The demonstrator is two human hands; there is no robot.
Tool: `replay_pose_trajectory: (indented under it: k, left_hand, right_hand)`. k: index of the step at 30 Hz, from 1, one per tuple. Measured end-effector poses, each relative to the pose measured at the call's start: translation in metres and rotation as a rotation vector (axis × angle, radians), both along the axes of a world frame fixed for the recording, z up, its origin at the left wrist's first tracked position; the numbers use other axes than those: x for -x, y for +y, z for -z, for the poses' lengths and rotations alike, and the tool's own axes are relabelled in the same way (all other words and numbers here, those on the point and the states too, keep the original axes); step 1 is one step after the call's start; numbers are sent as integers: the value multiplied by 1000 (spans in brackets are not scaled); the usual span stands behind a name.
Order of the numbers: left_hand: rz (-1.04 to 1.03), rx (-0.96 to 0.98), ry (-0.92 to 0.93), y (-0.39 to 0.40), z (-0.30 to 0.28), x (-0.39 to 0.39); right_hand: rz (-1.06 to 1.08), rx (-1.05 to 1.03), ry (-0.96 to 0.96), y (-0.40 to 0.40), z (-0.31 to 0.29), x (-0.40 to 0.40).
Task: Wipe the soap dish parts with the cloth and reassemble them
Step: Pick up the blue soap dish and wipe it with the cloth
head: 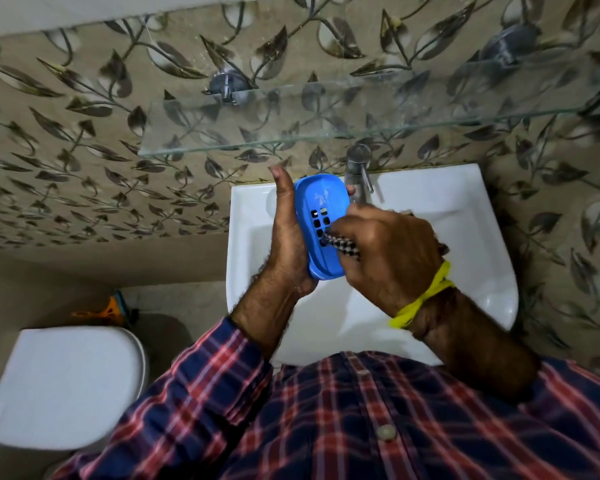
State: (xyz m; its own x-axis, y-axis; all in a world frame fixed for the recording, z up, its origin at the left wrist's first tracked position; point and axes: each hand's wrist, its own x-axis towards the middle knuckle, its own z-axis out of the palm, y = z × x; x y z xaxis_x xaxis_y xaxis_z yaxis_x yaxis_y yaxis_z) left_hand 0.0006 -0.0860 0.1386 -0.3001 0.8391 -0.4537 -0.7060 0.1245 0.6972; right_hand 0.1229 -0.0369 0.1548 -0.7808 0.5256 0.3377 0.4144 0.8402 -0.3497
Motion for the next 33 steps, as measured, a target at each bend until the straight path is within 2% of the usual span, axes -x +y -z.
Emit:
replay_pose_trajectory:
  k: [3, 7, 11, 15, 19, 23, 27, 31, 33]
  left_hand:
    - [-4, -4, 5, -4, -1, 1]
    - [-16, -37, -30, -4, -3, -5]
    - [-41, -48, -22, -7, -4, 1]
    - [-33, -40, 2, -12, -1, -16]
    - [-40, -61, -8, -17, 0, -16]
    - [-58, -68, 15, -17, 0, -22]
    - [-72, -80, -12, -20, -2, -16]
    - [-98, -101, 2, -23, -1, -22]
    - [-116, -102, -2, -24, 1, -23]
  right_hand:
    - [-76, -36, -15, -6, 2, 1]
    - [108, 8, 54, -3, -1, 8]
    - [24, -50, -11, -11, 3, 6]
    - [188, -18, 123, -6, -1, 14]
    - [88, -64, 113, -19, 3, 15]
    - [208, -71, 191, -8, -2, 24]
    - [120, -105, 122, -16, 2, 20]
    - [181, -94, 220, -15, -1, 30]
    - [126, -109, 209, -19, 0, 32]
